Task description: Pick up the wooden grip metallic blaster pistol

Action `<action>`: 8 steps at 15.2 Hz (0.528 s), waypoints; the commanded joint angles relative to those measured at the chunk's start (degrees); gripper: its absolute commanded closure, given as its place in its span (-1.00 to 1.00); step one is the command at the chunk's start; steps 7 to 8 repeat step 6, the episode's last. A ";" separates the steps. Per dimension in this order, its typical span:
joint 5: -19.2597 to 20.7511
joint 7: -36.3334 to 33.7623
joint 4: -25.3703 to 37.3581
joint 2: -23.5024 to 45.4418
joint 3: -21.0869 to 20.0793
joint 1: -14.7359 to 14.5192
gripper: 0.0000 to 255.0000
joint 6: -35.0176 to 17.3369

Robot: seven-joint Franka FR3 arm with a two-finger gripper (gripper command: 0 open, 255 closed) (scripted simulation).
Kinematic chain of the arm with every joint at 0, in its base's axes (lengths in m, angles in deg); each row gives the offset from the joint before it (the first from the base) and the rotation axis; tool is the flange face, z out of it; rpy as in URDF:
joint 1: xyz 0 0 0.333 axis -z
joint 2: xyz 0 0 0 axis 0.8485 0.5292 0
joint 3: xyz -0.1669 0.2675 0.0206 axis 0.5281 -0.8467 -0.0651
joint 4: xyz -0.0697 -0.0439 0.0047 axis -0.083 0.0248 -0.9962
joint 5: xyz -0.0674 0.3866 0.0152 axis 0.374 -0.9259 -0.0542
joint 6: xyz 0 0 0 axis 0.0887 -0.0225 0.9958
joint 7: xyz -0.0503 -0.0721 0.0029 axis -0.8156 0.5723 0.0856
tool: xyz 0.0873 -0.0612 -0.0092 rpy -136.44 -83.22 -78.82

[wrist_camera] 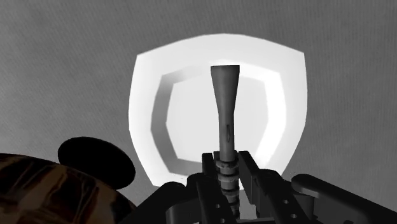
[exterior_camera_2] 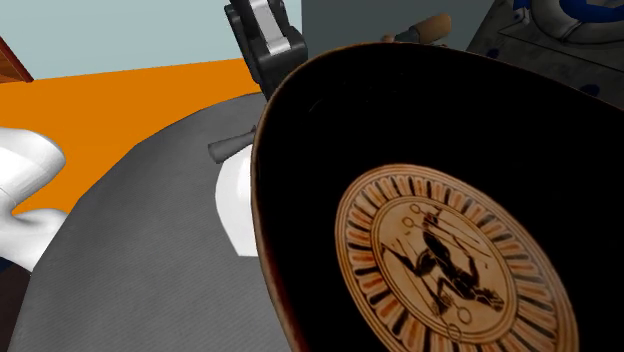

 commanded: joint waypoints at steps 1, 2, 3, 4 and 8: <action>-0.01 -0.11 2.44 0.75 0.07 0.02 1.00 1.67; -0.01 -0.19 3.52 1.02 0.08 0.03 1.00 2.48; -0.01 -0.27 4.63 1.30 0.10 0.03 1.00 3.30; -0.01 -0.34 5.76 1.60 0.11 0.03 1.00 4.13; -0.01 -0.36 5.93 1.64 0.12 0.03 1.00 4.25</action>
